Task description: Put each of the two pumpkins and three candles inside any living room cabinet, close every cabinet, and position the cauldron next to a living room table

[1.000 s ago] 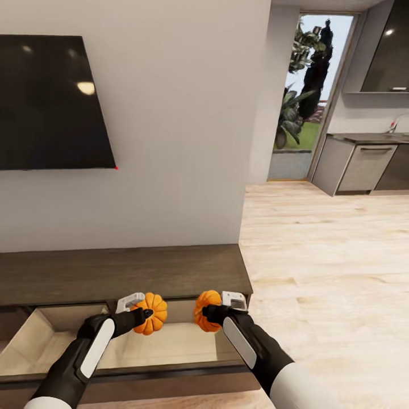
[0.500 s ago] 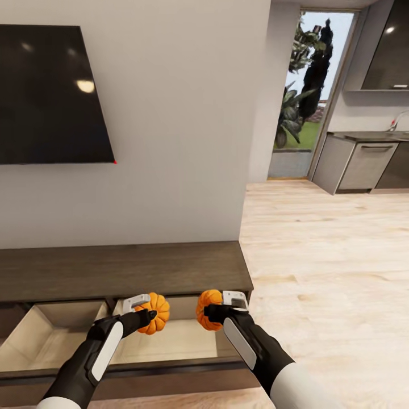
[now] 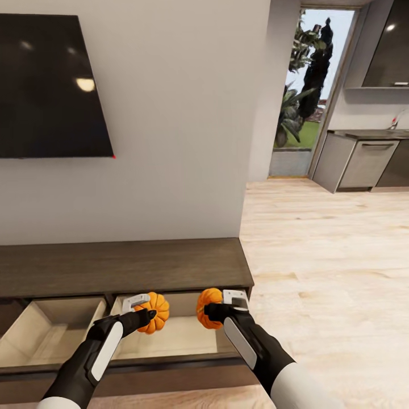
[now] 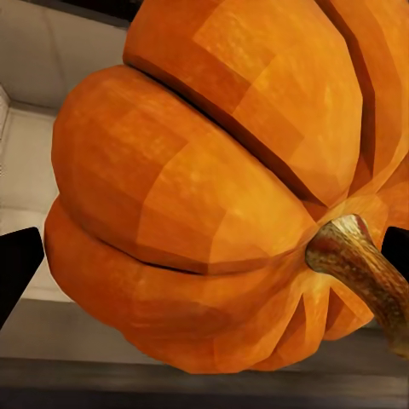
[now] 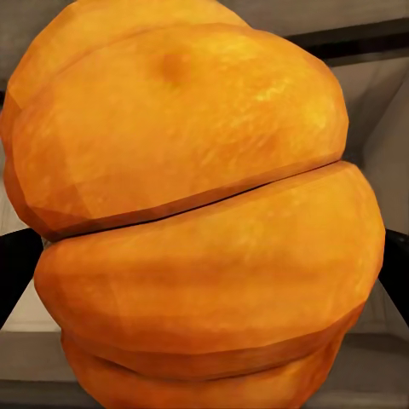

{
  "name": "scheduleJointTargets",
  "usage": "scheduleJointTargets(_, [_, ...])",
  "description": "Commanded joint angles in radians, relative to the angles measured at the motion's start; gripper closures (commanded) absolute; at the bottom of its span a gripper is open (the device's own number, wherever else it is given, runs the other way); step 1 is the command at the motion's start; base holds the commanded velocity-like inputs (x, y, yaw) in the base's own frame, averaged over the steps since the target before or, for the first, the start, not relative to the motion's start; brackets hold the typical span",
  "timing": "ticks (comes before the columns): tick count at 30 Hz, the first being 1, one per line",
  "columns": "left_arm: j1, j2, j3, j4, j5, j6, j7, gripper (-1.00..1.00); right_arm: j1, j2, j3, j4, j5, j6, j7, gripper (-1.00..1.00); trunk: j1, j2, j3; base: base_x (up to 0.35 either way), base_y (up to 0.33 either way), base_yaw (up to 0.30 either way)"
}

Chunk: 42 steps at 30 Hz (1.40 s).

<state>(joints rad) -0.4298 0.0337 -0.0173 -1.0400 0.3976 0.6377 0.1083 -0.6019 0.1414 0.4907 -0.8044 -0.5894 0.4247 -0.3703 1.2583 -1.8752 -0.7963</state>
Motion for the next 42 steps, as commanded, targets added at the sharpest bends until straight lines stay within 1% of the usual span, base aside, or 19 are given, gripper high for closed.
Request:
scheduleJointTargets(1, [0.000,0.001,-0.001,-0.002,0.012,0.004,0.008,1.00,-0.001,0.000,0.004,-0.002,-0.009,0.000,-0.008,1.00,0.004,-0.008,-0.004,0.000,0.000,0.000])
scheduleJointTargets(23, [-0.001,0.000,0.004,-0.002,0.015,0.004,0.008,1.00,-0.001,0.000,0.008,-0.005,-0.007,-0.020,-0.001,1.00,0.088,-0.162,-0.073,0.000,0.000,0.000])
scheduleJointTargets(31, [0.000,0.001,0.003,-0.003,0.023,0.008,0.006,1.00,-0.001,0.000,0.009,-0.005,-0.009,-0.020,-0.001,1.00,0.119,-0.218,-0.098,0.000,0.000,0.000])
scheduleJointTargets(42, [0.000,0.001,0.005,-0.012,0.025,0.008,0.005,1.00,-0.001,0.001,0.009,-0.006,-0.009,-0.020,0.000,1.00,0.119,-0.218,-0.098,0.000,0.000,0.000])
